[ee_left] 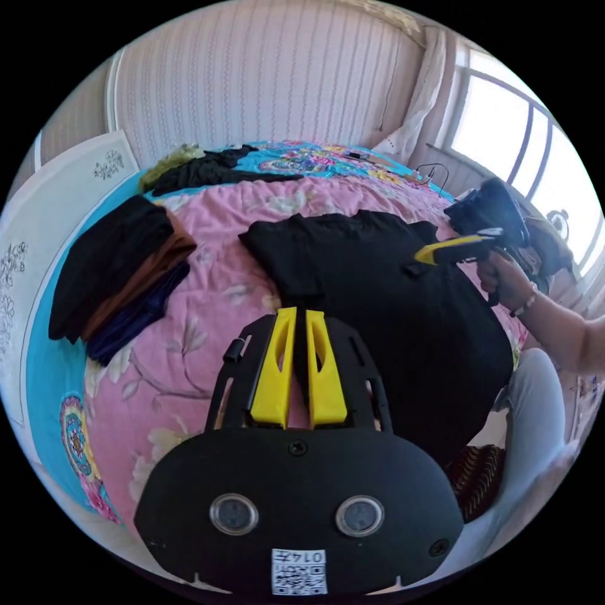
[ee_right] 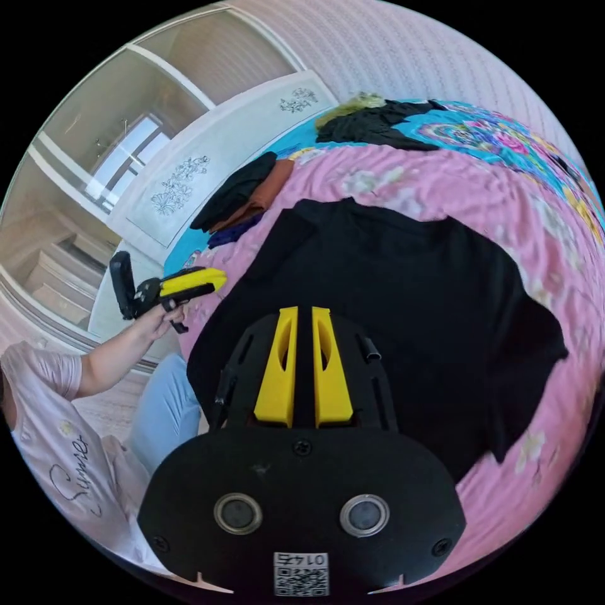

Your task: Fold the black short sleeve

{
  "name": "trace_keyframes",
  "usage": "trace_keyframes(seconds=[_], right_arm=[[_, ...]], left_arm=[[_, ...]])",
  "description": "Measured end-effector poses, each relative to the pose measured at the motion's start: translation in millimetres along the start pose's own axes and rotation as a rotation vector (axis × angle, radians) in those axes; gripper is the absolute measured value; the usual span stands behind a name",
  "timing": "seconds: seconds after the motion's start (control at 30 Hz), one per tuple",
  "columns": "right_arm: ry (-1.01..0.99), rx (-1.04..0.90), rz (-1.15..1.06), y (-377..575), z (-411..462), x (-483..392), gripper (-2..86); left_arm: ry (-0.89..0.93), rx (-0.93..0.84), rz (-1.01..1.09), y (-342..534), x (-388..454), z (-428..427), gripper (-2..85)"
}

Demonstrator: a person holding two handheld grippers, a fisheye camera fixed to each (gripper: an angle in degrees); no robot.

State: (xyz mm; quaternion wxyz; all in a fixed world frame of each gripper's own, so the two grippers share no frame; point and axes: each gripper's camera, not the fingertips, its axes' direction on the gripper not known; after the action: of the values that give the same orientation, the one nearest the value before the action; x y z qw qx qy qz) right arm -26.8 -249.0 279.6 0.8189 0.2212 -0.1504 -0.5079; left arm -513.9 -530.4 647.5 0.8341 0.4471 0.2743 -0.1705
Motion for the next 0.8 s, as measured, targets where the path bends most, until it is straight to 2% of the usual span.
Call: trace_keyframes(seconds=[0.1,0.27,0.4,0.53,0.7,0.8], right_arm=[[-0.017,-0.009,-0.012,-69,54,-13,6.1],[0.093,-0.095,0.101,-154,152,-7,8.7],[0.073,-0.130,0.124,-180,189,-14,2.7],[0.034,-0.043,-0.014,-201,195,-54,1.1],[-0.122,-0.109,-0.145,-242,248,-108,1.6],[-0.304,-0.152,-0.273,-263,287,-147,4.8]], left_arm=[[-0.056,0.040,0.109,-22,5,1,5.6],[-0.068,-0.112,0.136,-36,-29,31,5.6],[-0.005,-0.084,0.085,-36,-62,11,2.0],[0.019,0.031,-0.026,-22,-106,-35,-0.7],[0.035,0.091,-0.275,4,-171,-80,-0.9],[0.065,0.072,-0.402,25,-210,-94,-0.9]])
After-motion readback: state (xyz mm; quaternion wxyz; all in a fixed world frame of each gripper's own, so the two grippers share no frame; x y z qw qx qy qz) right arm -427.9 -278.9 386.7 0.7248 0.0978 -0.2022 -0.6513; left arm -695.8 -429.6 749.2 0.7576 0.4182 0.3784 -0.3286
